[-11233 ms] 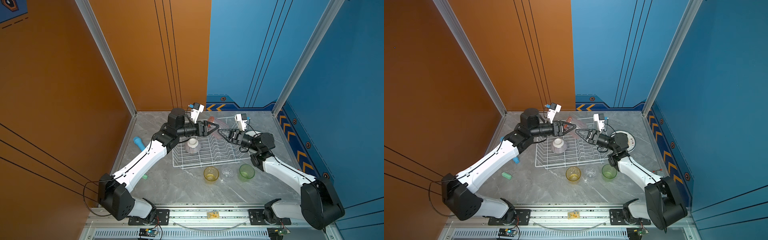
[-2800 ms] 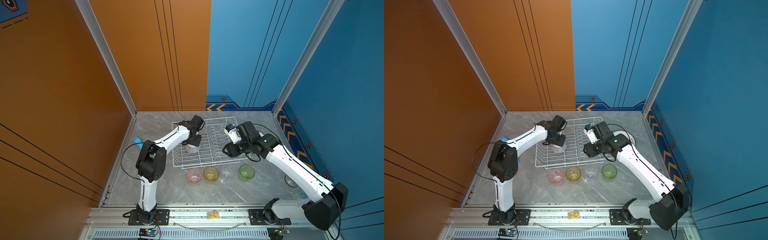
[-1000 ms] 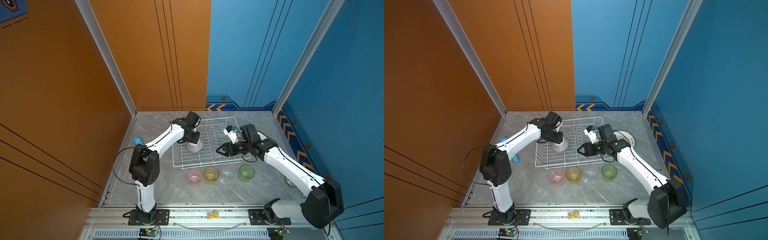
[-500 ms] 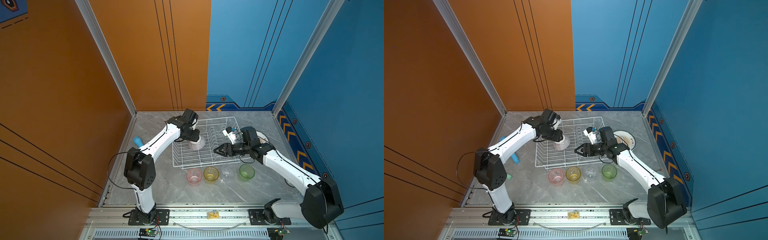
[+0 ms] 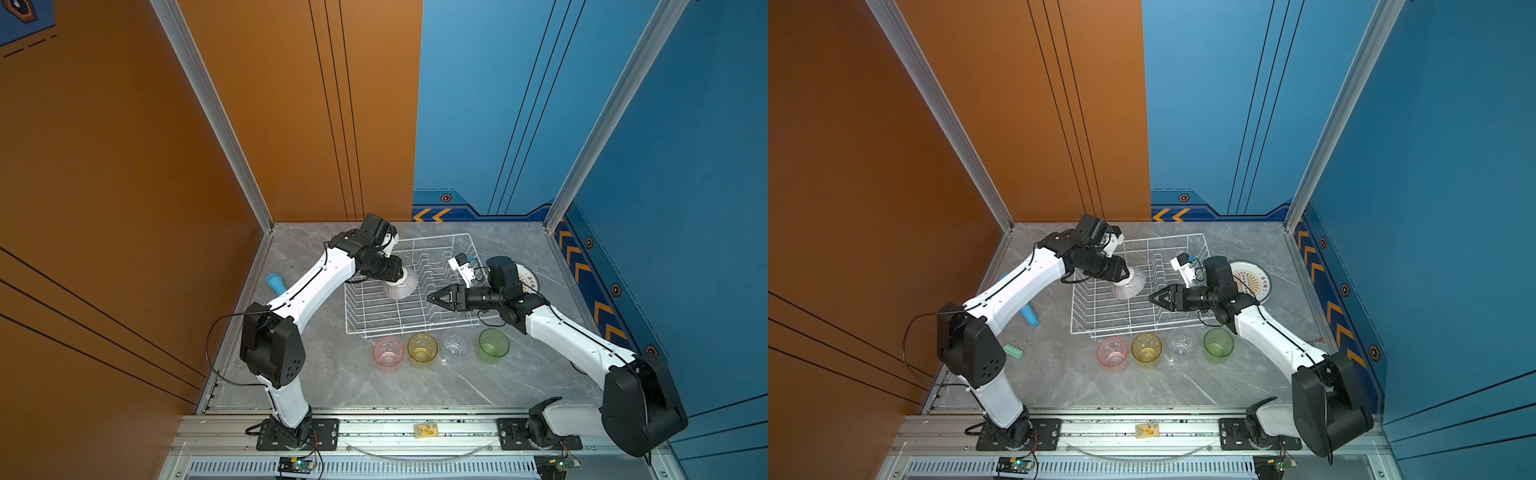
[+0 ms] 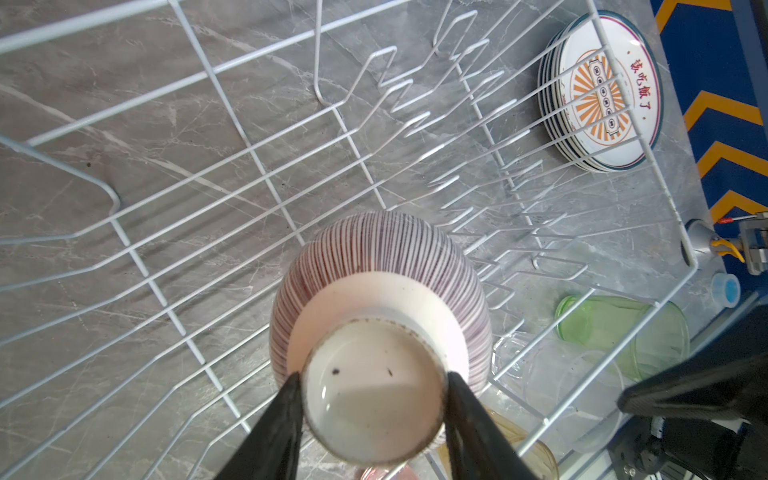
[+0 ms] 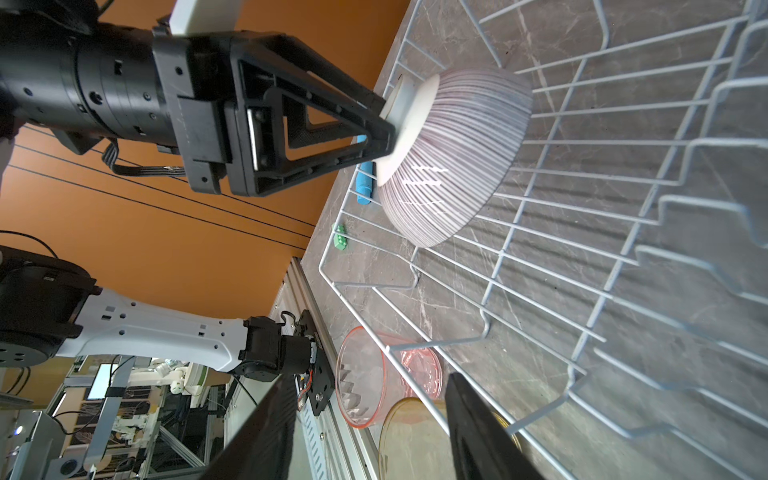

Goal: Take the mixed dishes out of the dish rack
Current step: 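Lift the striped bowl toward the right gripper while the right gripper approaches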

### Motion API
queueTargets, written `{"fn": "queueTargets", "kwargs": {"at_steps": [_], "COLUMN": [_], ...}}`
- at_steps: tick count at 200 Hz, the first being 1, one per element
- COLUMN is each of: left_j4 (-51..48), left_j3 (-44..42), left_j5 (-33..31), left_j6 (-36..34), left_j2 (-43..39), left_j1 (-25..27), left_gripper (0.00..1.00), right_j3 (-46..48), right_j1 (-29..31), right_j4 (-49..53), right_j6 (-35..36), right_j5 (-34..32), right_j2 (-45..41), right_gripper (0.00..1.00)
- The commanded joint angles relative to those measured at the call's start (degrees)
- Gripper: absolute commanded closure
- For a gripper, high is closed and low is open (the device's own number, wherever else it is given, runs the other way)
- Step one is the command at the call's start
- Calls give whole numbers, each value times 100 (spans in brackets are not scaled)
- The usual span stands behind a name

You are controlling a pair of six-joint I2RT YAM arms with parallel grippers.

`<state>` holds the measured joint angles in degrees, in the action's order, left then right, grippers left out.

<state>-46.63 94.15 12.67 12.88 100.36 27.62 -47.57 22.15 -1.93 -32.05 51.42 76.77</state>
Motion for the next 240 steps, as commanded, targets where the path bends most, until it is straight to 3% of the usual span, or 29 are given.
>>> {"fn": "queueTargets", "kwargs": {"at_steps": [1, 74, 175, 240], "left_j4": [-8, 42, 584, 916], "left_j3": [128, 258, 126, -52], "left_j5": [359, 816, 1594, 1868], "left_j6": [-14, 36, 275, 442], "left_j2": [-414, -558, -776, -921], "left_j1": [-60, -27, 38, 110], "left_gripper": [56, 57, 57, 57], "right_j3": [142, 483, 713, 837], "right_j1": [-39, -47, -60, -115], "right_j4": [-653, -1754, -2513, -3971], "right_j6": [-368, -1017, -1462, -2301], "right_j5": [246, 473, 501, 485], "right_j2": [-8, 9, 17, 163], "right_gripper": [45, 46, 47, 47]}}
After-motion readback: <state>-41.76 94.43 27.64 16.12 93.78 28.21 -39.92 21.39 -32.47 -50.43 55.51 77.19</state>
